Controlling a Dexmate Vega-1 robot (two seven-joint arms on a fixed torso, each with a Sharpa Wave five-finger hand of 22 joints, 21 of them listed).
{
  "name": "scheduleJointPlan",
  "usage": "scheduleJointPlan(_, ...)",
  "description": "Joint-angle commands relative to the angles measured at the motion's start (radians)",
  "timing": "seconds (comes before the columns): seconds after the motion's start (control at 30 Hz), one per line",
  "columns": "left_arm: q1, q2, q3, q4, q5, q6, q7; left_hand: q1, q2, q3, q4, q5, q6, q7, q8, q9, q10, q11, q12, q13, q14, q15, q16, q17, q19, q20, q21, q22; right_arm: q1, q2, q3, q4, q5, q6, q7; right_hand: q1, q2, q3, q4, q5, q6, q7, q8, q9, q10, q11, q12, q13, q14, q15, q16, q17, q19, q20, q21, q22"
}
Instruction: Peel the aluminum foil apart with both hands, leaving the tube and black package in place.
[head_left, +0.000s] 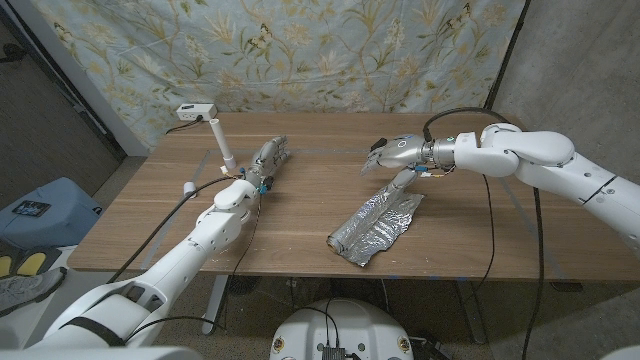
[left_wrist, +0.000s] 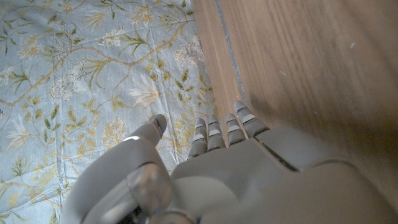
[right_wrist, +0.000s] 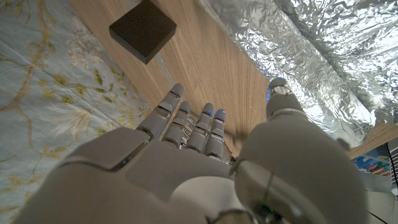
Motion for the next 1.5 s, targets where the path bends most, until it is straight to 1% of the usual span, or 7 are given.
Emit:
scheduleJointPlan(0.03,-0.025,-0.019,0.005,0.032,0.004,-0.012,-0.007,0.000,0.001,0.008,-0.003,0.008,0.011,0.002,0.003,0.003,0.007,-0.002,0.004,-0.001,0.005,0.004,0.005,0.004,0.012,0.000,-0.002,0.003,-0.010,-0.014,-0.001,-0.023,0.001,-0.008,0.037,0.012,0.001,0.007,0.004,0.005,0.005,-0.007,0.003,0.002,0.007,-0.006,0.001,0.004,-0.007,-0.073,0.001,0.003,-0.007,0.005,-0.002,0.005)
scheduleJointPlan(0.2,-0.008,-0.011,0.002,-0.009,0.007,-0.011,0.009,0.000,0.002,0.008,-0.003,0.008,0.011,0.002,0.002,0.003,0.006,-0.003,0.004,-0.001,0.005,0.005,0.005,0.004,0.013,0.000,-0.003,0.003,-0.033,-0.028,0.008,-0.050,0.003,-0.026,0.051,0.012,-0.001,0.007,0.005,0.007,0.005,-0.008,0.002,0.001,0.006,-0.008,0.000,0.004,-0.013,-0.069,0.001,0.004,-0.014,0.007,-0.002,0.005)
scheduleJointPlan(0.43,0.028,0.006,-0.007,-0.069,0.000,-0.004,0.026,0.001,0.002,0.008,-0.005,0.008,0.012,0.002,0.003,0.003,0.006,-0.002,0.004,-0.001,0.004,0.006,0.005,0.004,0.012,0.000,-0.004,0.003,-0.052,-0.034,0.016,-0.071,-0.005,-0.050,0.065,0.010,-0.004,0.007,0.009,0.010,0.001,-0.006,0.000,0.001,0.002,-0.004,-0.002,0.004,-0.022,-0.066,0.000,0.006,-0.023,0.008,-0.003,0.006)
scheduleJointPlan(0.63,0.068,0.024,-0.020,-0.123,-0.007,-0.007,0.045,0.001,0.002,0.008,-0.006,0.008,0.013,0.003,0.002,0.003,0.007,-0.003,0.004,-0.001,0.004,0.005,0.005,0.004,0.012,0.002,-0.006,0.003,-0.058,-0.034,0.012,-0.084,-0.006,-0.060,0.086,0.007,-0.007,0.006,0.012,0.012,-0.009,0.001,-0.004,0.001,-0.006,0.000,-0.006,0.004,-0.031,-0.060,-0.001,0.008,-0.029,0.011,-0.002,0.006)
scheduleJointPlan(0.77,0.091,0.036,-0.027,-0.156,-0.010,0.000,0.063,0.002,0.003,0.008,-0.006,0.008,0.012,0.004,0.002,0.003,0.007,-0.003,0.004,-0.001,0.004,0.006,0.005,0.004,0.012,0.002,-0.006,0.003,-0.060,-0.027,0.006,-0.095,-0.015,-0.072,0.102,0.005,-0.009,0.005,0.014,0.014,-0.014,-0.001,-0.006,0.002,-0.010,0.000,-0.007,0.004,-0.036,-0.057,-0.001,0.009,-0.036,0.016,-0.003,0.006)
scheduleJointPlan(1.1,0.127,0.054,-0.045,-0.188,-0.022,-0.018,0.066,0.003,0.003,0.008,-0.008,0.009,0.012,0.004,0.002,0.003,0.005,-0.001,0.003,-0.001,0.003,0.006,0.005,0.004,0.013,0.002,-0.008,0.003,-0.045,0.005,-0.023,-0.091,-0.036,-0.072,0.124,0.007,-0.011,0.006,0.014,0.018,-0.015,-0.005,-0.006,0.002,-0.012,-0.006,-0.008,0.004,-0.044,-0.053,0.000,0.010,-0.043,0.020,-0.002,0.006)
scheduleJointPlan(1.5,0.124,0.069,-0.050,-0.198,-0.024,-0.014,0.058,0.003,0.004,0.007,-0.010,0.009,0.012,0.004,0.001,0.003,0.006,-0.001,0.003,-0.001,0.002,0.005,0.005,0.004,0.013,0.002,-0.010,0.003,-0.020,0.045,-0.061,-0.043,-0.044,-0.059,0.122,0.011,-0.013,0.008,0.013,0.021,-0.018,-0.010,-0.007,0.001,-0.015,-0.009,-0.009,0.003,-0.051,-0.050,0.000,0.011,-0.053,0.022,-0.003,0.006)
